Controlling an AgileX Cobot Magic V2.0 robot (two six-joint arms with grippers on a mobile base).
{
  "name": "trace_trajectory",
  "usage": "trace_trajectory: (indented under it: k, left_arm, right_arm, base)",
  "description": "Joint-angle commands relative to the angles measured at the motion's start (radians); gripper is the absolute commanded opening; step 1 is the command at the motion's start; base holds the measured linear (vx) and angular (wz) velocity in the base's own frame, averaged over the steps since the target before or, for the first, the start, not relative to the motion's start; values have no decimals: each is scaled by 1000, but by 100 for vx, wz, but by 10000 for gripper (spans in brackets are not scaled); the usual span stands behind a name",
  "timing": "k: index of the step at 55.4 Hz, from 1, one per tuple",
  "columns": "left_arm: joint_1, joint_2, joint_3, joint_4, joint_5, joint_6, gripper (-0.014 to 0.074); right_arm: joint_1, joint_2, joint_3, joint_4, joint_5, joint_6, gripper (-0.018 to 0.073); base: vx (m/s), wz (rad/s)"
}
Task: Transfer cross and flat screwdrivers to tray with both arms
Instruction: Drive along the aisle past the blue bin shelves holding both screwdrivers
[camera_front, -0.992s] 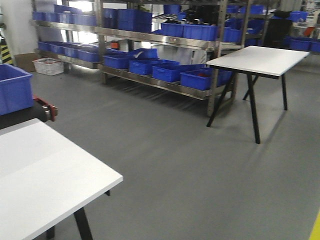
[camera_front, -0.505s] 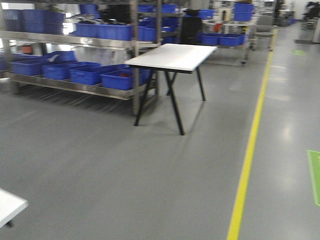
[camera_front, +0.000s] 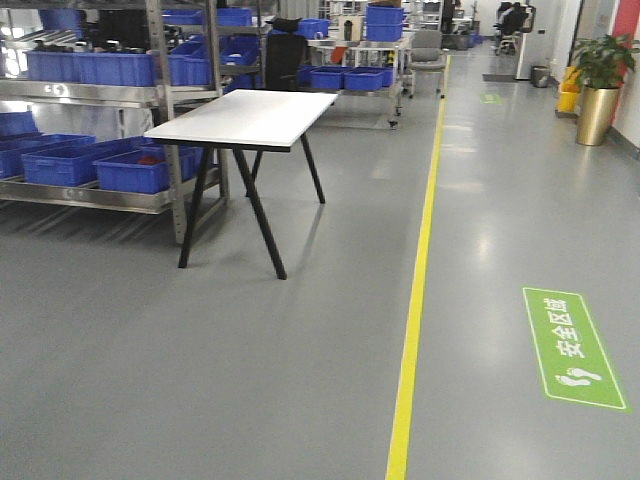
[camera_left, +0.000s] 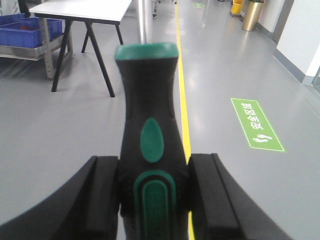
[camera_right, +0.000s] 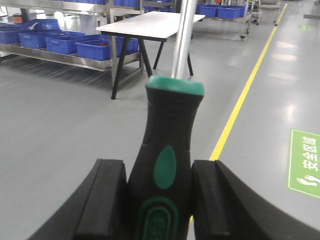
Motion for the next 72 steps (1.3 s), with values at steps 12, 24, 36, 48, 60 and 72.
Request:
trace_trajectory:
  k: [12,24,36,48,60,72]
  left_arm:
    - [-5,8,-26,-10,-89,-1,-3]
    - [-5,8,-26,-10,-89,-1,-3]
    - [-5,8,-26,-10,-89,-1,-3]
    - [-5,8,-26,-10,-89,-1,-3]
    - [-5,8,-26,-10,-89,-1,-3]
    - [-5,8,-26,-10,-89,-1,-3]
  right_arm:
    - [-3,12,-28,12,-92,-5,-8]
    - [-3,12,-28,12,-92,-5,-8]
    - [-3,12,-28,12,-92,-5,-8]
    - [-3,12,-28,12,-93,-5,-8]
    - [-3,12,-28,12,-93,-5,-8]
    - [-3,12,-28,12,-93,-5,-8]
  base:
    - [34,-11]
    - [39,6]
    - [43,12]
    - [47,12]
    - [49,16]
    - [50,26]
